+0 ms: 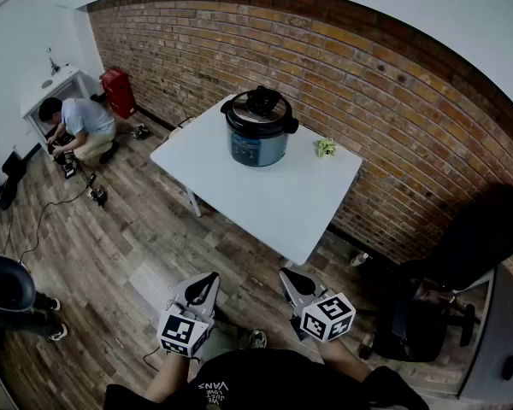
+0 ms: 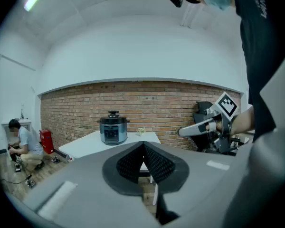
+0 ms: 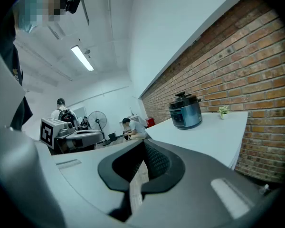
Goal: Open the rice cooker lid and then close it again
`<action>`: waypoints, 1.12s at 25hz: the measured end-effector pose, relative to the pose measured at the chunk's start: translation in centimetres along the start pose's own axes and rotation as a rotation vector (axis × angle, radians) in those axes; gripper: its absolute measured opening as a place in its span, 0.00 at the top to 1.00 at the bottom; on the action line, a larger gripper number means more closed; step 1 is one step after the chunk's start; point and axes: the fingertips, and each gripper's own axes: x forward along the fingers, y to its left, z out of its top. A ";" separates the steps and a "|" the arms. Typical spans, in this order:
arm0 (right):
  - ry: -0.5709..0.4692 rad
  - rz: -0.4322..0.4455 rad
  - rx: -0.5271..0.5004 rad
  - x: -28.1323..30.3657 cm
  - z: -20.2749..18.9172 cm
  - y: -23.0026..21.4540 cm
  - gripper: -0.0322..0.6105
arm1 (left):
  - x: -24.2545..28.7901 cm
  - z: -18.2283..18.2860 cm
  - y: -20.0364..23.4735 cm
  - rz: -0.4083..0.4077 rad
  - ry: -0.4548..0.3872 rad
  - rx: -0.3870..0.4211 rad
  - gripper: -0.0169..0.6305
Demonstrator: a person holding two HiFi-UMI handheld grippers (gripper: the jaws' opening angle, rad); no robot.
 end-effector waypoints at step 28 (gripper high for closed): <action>-0.216 -0.241 0.108 17.4 7.5 0.4 0.43 | 6.1 1.8 20.2 -0.218 -0.035 -0.061 0.52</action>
